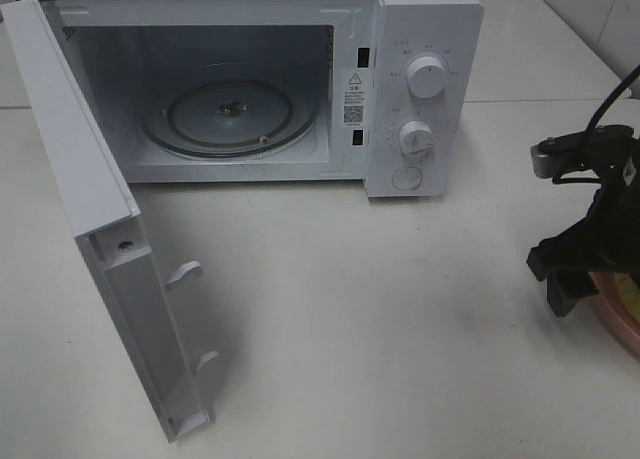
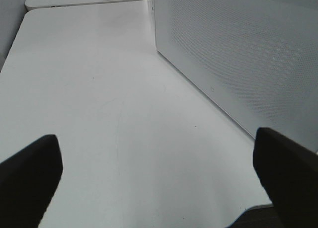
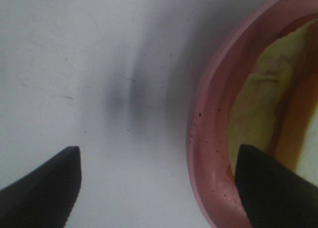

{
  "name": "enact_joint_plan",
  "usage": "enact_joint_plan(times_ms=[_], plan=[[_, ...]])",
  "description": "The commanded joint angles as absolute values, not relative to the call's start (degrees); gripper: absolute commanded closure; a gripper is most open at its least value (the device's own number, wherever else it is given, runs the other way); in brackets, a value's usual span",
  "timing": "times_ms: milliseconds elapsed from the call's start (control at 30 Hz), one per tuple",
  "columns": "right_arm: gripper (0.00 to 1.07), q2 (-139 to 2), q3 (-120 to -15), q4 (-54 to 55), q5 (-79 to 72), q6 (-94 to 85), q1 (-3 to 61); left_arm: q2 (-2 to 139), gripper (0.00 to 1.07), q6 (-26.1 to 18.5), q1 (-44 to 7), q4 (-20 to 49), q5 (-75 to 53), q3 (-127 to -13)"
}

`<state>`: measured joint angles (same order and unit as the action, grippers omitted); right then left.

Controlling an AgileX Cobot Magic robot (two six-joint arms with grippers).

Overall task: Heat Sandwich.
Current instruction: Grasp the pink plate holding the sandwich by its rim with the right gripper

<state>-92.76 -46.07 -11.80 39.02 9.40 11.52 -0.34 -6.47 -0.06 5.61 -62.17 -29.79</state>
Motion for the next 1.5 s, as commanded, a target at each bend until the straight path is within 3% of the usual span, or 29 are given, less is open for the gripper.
enact_joint_plan(times_ms=[33, 433, 1267, 1400, 1500], plan=[[0.27, -93.39, -45.49, -12.26, 37.93, 10.03, 11.29, -1.20, 0.07, -6.47, 0.06, 5.61, -61.48, -29.74], [0.27, -95.51, -44.86, -12.15, 35.64, 9.85, 7.28, -1.20, 0.07, -6.47, 0.06, 5.61, -61.48, -29.74], [0.31, -100.61, -44.86, -13.18, 31.91, 10.89, 7.28, -1.20, 0.07, -6.47, 0.06, 5.61, -61.48, -29.74], [0.35, -101.01, -44.86, -13.18, 32.09, 10.83, 7.28, -1.20, 0.07, -6.47, 0.06, 5.61, -61.48, -29.74], [0.48, -101.87, -44.86, -13.18, 32.54, 11.40, 7.28, -1.20, 0.07, -6.47, 0.06, 5.61, -61.48, -29.74]])
